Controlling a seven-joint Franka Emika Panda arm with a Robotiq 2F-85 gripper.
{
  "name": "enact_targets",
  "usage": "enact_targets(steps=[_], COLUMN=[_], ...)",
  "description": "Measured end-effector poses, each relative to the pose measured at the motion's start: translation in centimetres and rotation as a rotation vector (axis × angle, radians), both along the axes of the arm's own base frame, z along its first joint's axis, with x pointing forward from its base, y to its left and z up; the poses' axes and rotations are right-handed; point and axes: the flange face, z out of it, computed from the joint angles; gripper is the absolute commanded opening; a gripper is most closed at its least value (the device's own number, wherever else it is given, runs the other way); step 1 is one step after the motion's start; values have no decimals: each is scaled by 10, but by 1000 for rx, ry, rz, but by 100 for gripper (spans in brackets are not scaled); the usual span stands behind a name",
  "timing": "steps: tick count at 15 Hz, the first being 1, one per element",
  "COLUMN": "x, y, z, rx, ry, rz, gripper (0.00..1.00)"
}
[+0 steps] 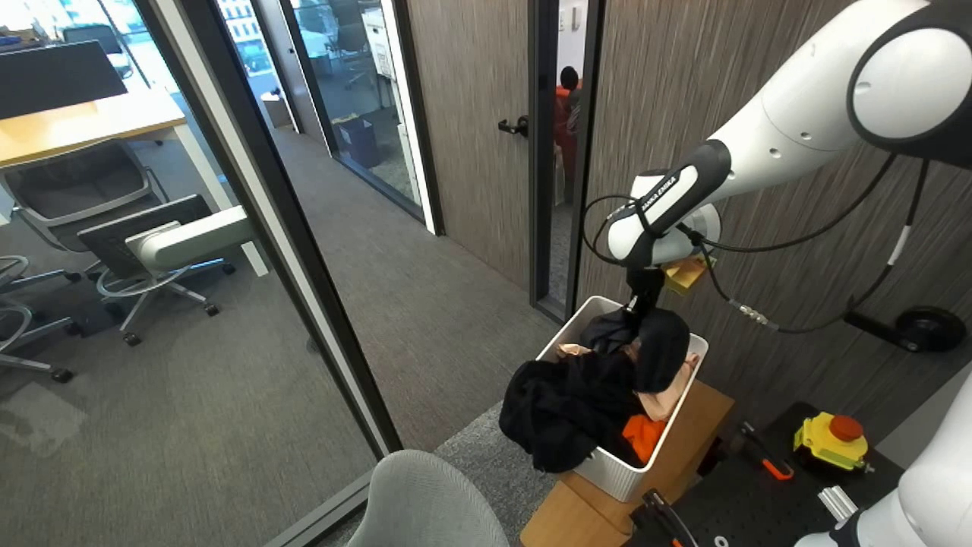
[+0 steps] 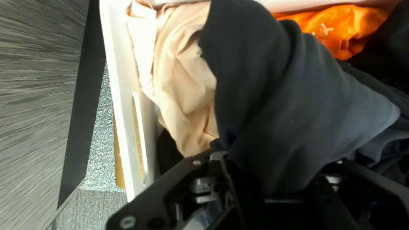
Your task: Put the black cloth in the box
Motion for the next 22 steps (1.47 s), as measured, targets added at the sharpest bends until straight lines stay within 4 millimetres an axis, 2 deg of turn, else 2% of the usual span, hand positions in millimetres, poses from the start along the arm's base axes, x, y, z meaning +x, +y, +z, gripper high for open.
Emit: enact_targets(steps=[5,10,11,12,19,20,22], x=[1,6,7,8,10,10,8], y=[-12,-33,-37,-40,-43,-41,-37], z=[-30,-46,-49,-51,-52,-48,-35], rx=[37,51,54,57,58,55,45], ry=[34,40,40,41,45,43,37], rz=[-17,-27,-29,-31,-45,-52,-72], gripper=[10,10,32,44,95,100,100])
